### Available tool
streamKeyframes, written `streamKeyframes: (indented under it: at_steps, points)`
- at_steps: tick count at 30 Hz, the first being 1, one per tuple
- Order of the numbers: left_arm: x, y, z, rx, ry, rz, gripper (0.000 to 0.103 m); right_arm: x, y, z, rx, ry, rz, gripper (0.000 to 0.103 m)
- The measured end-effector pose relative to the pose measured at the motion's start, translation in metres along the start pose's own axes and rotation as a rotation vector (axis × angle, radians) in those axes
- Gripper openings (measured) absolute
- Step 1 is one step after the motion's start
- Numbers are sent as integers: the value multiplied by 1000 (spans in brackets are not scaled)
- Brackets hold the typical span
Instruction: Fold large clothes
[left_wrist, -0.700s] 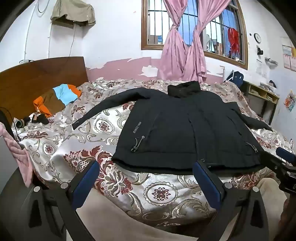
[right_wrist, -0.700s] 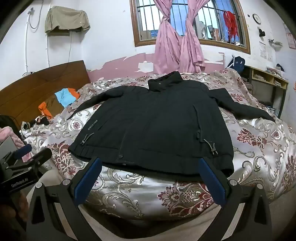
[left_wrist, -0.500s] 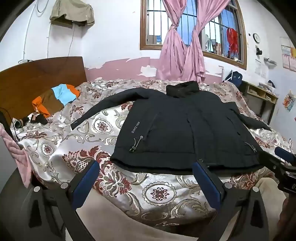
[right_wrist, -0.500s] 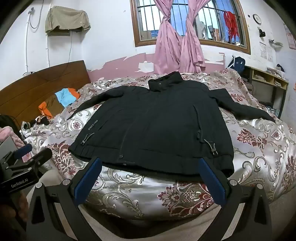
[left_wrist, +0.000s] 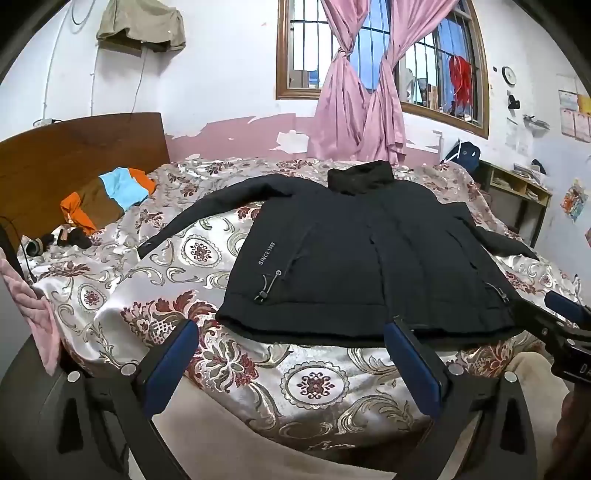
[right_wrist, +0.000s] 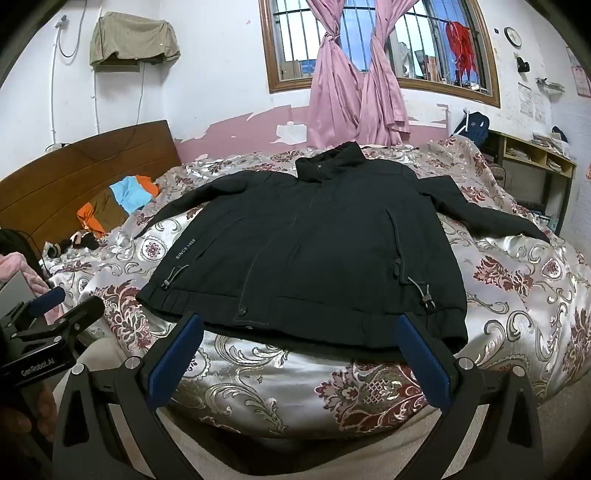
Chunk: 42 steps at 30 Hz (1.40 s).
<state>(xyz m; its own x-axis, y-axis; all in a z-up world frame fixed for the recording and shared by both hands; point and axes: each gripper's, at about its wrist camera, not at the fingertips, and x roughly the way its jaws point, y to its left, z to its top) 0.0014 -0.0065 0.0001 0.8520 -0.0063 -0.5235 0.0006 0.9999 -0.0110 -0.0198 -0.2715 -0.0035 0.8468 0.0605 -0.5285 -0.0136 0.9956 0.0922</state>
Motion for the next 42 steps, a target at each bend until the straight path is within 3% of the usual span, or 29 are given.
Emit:
streamKeyframes:
  at_steps: [42]
  points:
    - [-4,-2,1,8,-2,-4,102,-1,3,-1,2,-1,2,102]
